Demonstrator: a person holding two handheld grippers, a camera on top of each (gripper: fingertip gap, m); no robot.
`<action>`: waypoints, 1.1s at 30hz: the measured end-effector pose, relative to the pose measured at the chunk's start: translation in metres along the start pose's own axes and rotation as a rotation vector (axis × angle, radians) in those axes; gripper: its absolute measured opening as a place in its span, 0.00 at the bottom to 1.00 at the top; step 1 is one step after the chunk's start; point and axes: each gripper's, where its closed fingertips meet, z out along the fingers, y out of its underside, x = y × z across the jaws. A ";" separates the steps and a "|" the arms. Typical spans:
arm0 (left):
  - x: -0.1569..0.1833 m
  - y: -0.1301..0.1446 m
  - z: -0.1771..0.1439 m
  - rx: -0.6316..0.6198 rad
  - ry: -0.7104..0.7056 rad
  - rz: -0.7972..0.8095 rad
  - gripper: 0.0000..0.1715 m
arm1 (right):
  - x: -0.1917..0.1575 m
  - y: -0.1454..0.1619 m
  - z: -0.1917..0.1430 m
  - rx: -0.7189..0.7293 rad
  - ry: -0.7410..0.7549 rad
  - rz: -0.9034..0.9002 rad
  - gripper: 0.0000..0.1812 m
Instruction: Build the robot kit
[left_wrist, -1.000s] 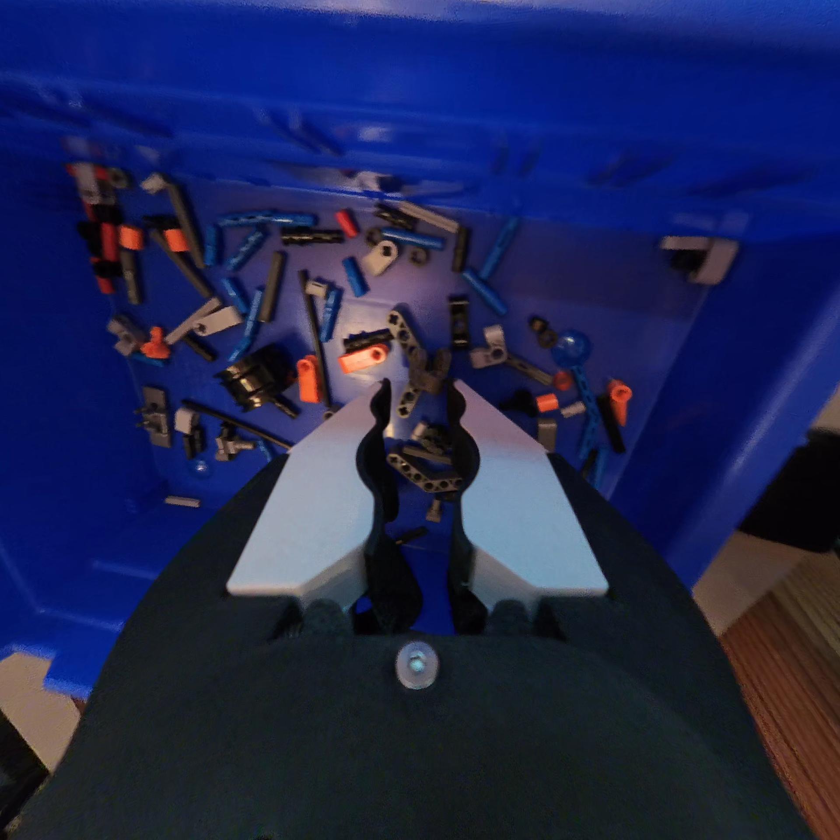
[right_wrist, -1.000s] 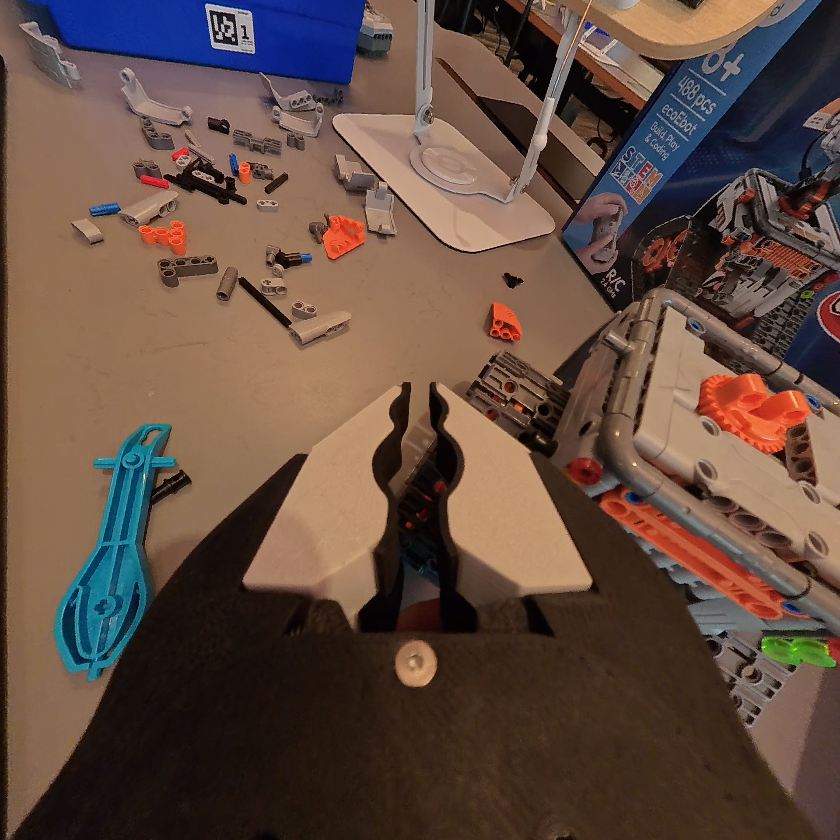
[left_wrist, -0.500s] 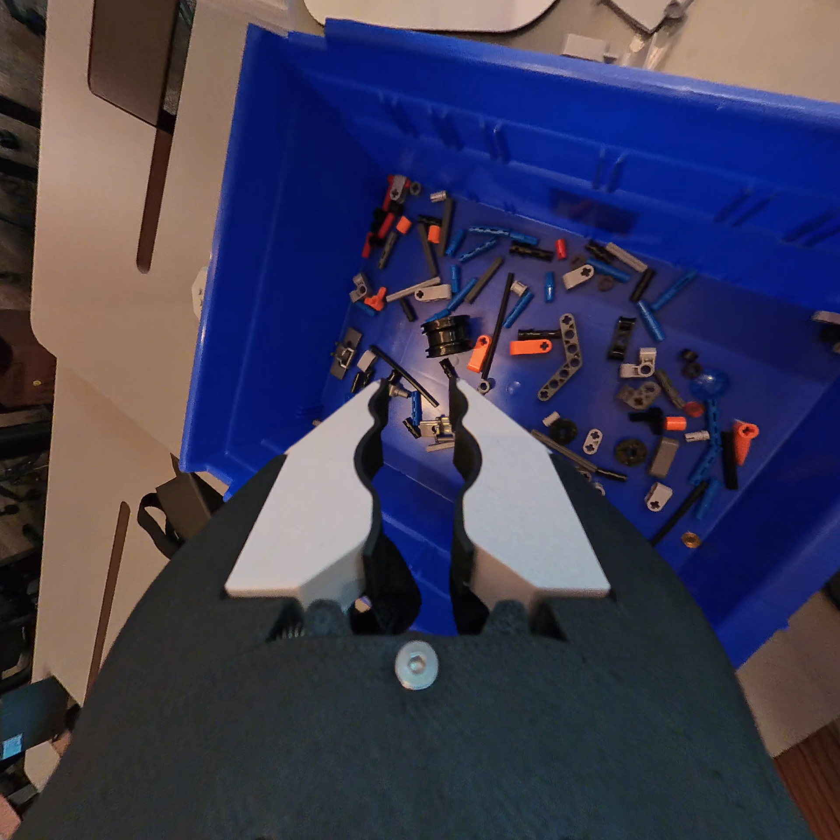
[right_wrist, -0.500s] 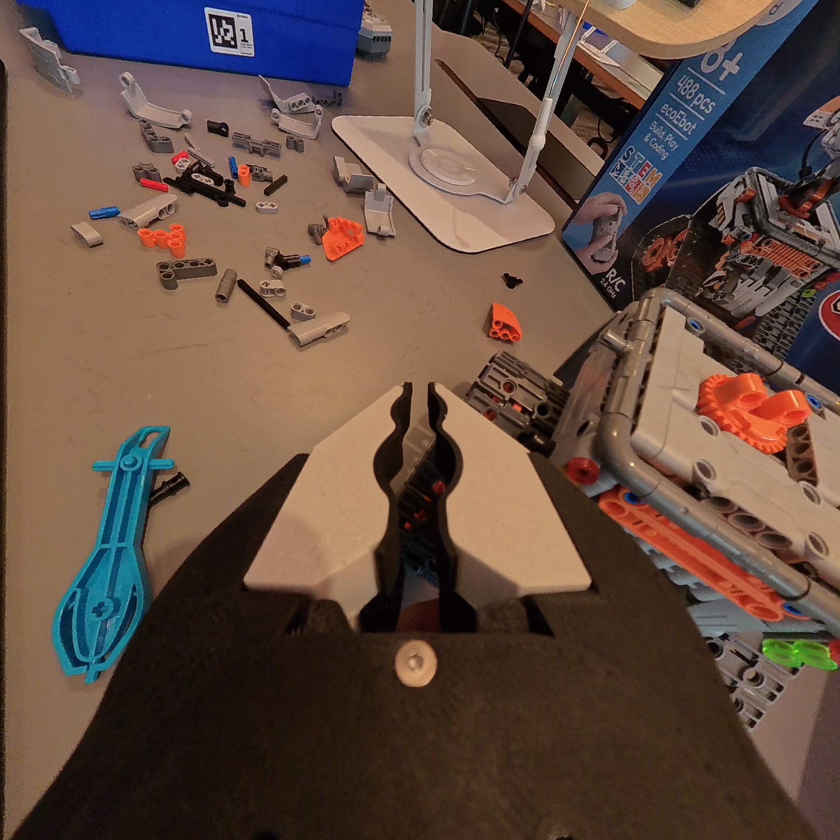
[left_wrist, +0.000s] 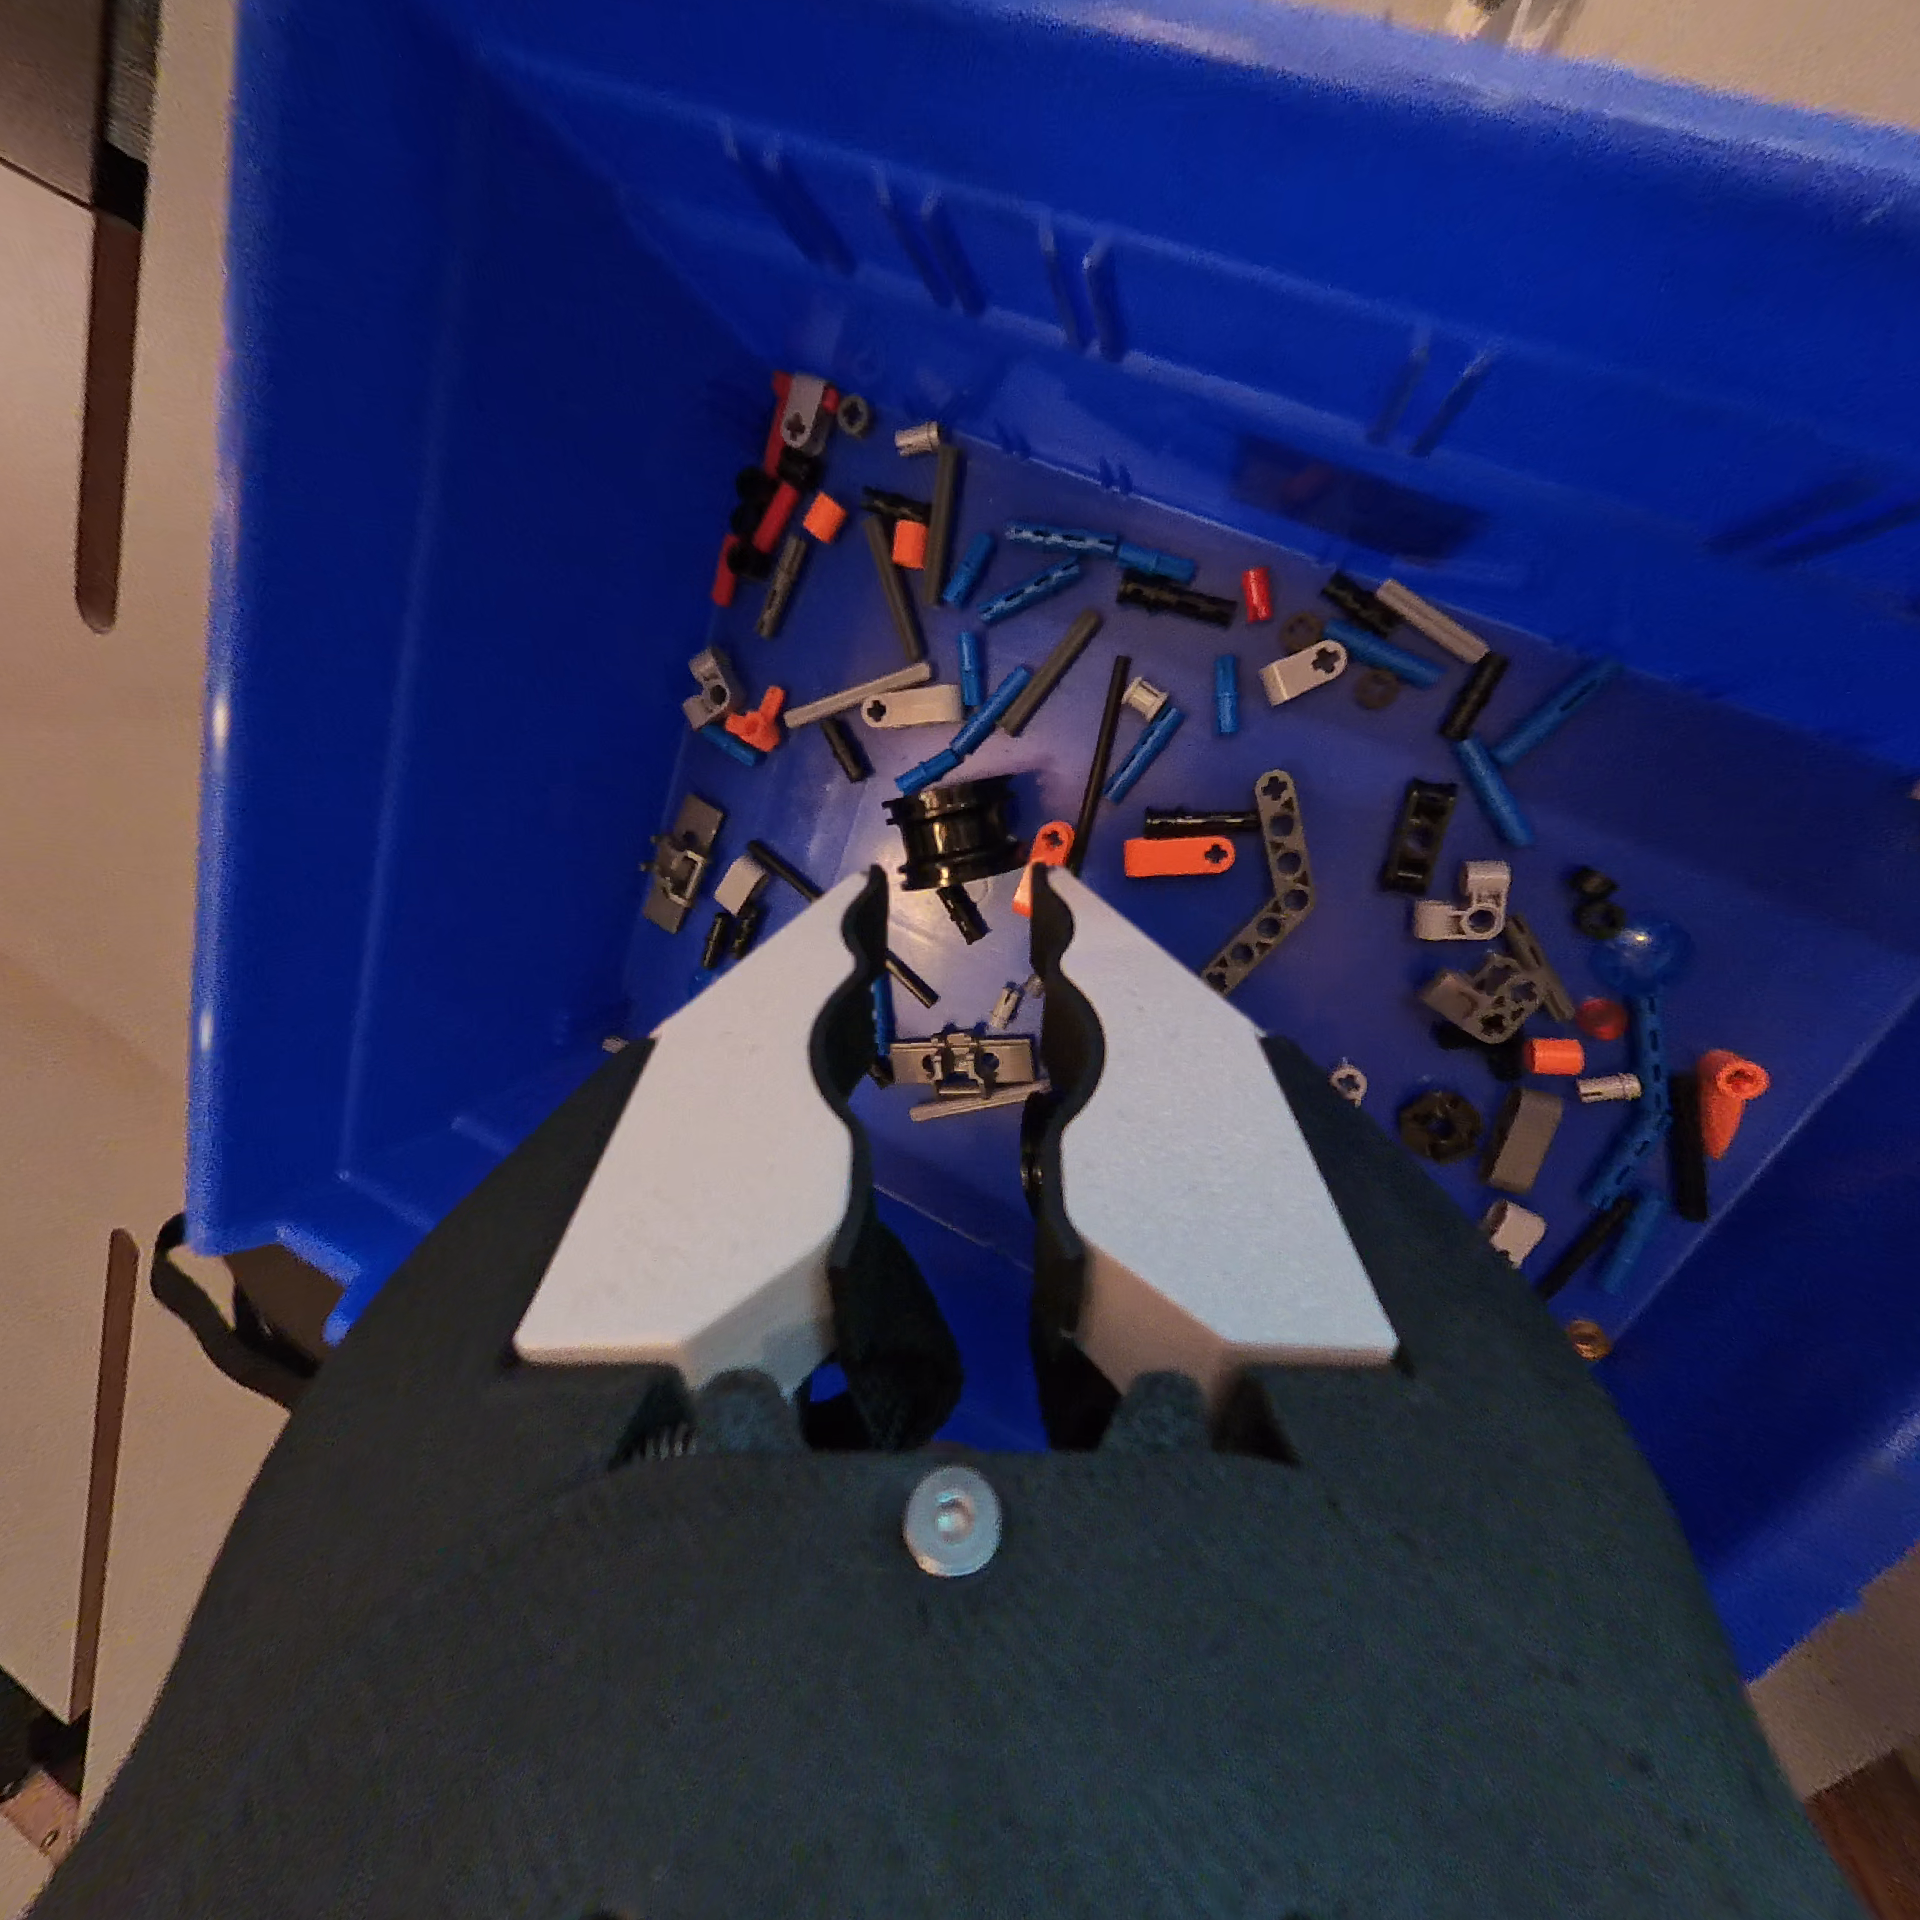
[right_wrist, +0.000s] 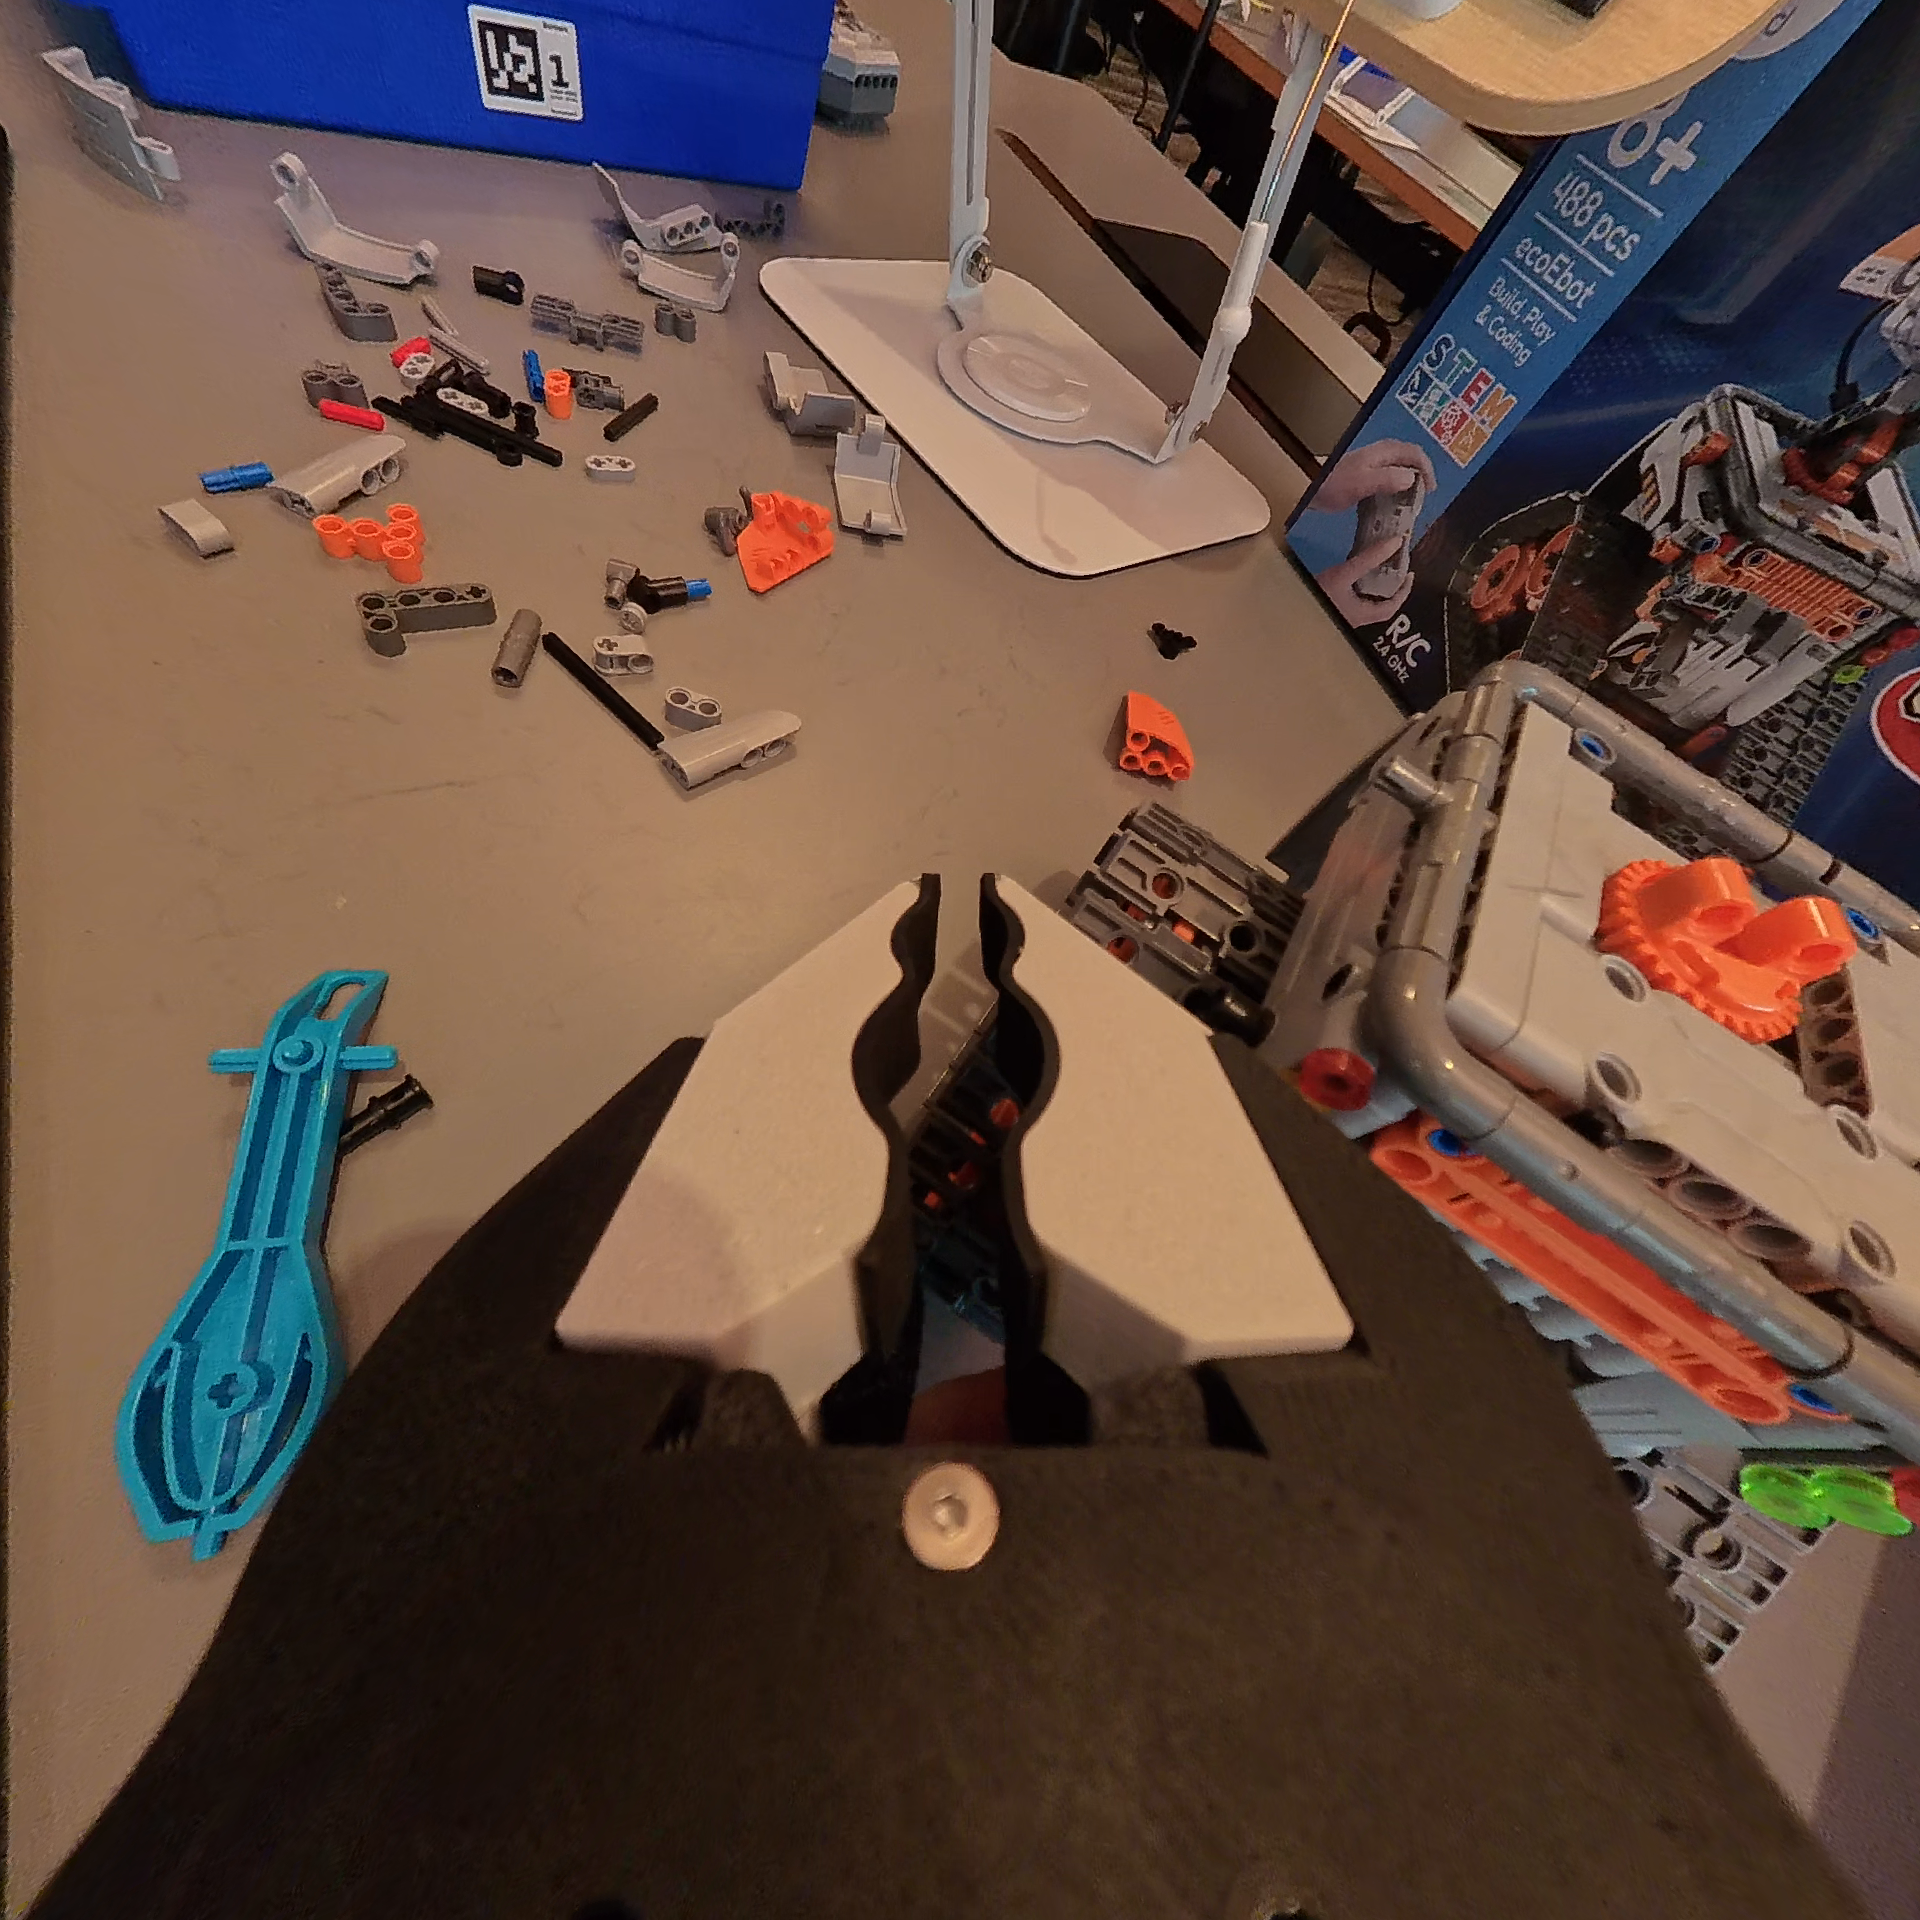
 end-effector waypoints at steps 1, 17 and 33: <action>0.002 0.002 0.003 -0.010 0.009 0.000 0.13 | 0.000 0.000 0.000 0.000 0.000 0.000 0.03; -0.029 0.005 -0.006 0.009 -0.094 -0.073 0.06 | -0.001 0.001 0.000 -0.007 0.002 -0.009 0.04; -0.028 -0.017 0.007 0.028 -0.059 -0.047 0.11 | -0.001 0.001 0.000 -0.012 0.000 -0.016 0.04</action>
